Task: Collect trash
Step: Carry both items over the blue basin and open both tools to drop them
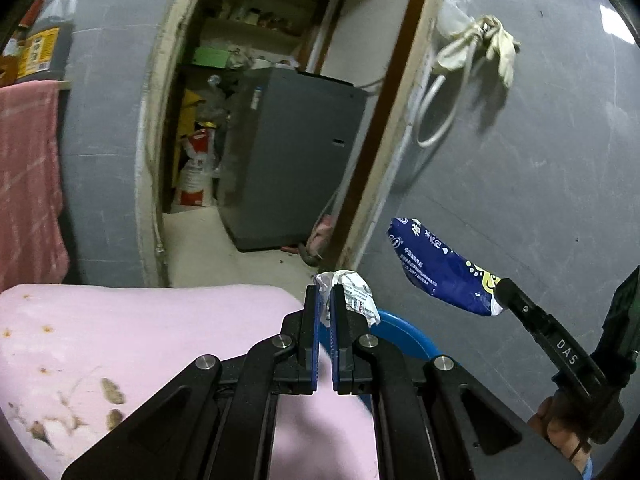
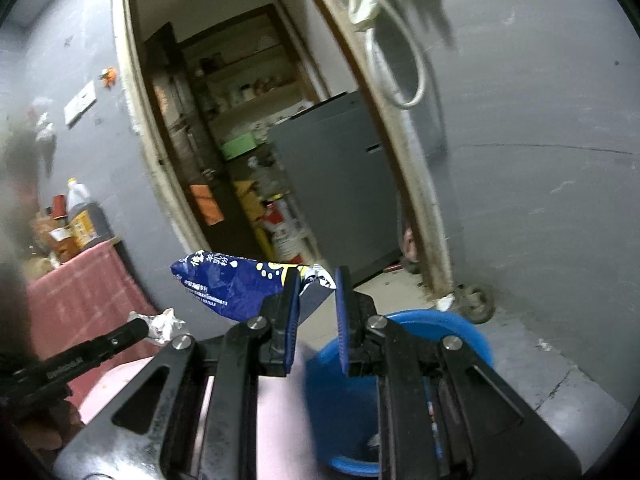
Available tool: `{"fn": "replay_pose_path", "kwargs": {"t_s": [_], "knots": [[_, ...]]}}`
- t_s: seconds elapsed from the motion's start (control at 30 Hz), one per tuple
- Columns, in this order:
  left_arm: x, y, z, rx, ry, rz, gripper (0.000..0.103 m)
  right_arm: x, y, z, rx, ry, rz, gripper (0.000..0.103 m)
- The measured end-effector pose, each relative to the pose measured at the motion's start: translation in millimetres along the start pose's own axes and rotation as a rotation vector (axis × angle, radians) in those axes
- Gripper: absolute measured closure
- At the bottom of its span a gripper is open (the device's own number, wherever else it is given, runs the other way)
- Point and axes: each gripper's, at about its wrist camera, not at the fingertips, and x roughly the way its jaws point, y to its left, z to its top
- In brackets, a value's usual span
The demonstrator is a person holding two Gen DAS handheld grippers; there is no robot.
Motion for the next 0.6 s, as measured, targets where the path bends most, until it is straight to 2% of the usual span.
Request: {"fn": "replay_pose_path", "kwargs": {"t_s": [0.37, 0.6], "knots": [[55, -31, -17, 0.056, 0.092, -0.028, 0.100, 5, -41, -9, 0.014, -0.006, -0.098, 0.086], [89, -39, -29, 0.037, 0.194, -0.001, 0.100, 20, -64, -21, 0.083, 0.056, -0.110, 0.086]]}}
